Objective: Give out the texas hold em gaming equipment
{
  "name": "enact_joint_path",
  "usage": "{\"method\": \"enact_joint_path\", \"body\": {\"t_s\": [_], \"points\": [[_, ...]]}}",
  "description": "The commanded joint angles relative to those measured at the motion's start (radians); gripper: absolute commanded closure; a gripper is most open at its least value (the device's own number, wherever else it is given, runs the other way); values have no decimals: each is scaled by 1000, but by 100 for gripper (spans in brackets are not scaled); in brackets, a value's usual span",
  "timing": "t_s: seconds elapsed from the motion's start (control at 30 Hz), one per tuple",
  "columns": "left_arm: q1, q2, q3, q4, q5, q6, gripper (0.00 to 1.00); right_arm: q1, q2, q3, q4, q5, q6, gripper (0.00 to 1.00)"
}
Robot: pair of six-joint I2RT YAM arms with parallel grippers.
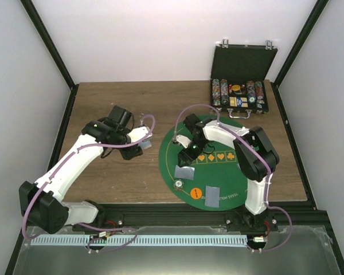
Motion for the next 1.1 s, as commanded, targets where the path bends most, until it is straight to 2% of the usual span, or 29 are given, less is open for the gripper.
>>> {"method": "enact_joint_path", "body": {"t_s": [0.0,0.33,0.73,0.97,1.07], "points": [[3,-11,-2,4,22,4,48,39,32,14,-49,12,-71,39],[3,-9,-1,6,22,7,48,64,48,7,-52,21,-58,68],[4,-2,3,7,20,10,48,73,31,-53,-21,70,-12,81],[3,-4,2,6,17,10,48,75,-13,-53,-12,72,13,99],[3,-10,0,6,14,10,48,71,-61,-47,-2,91,59,99]]}}
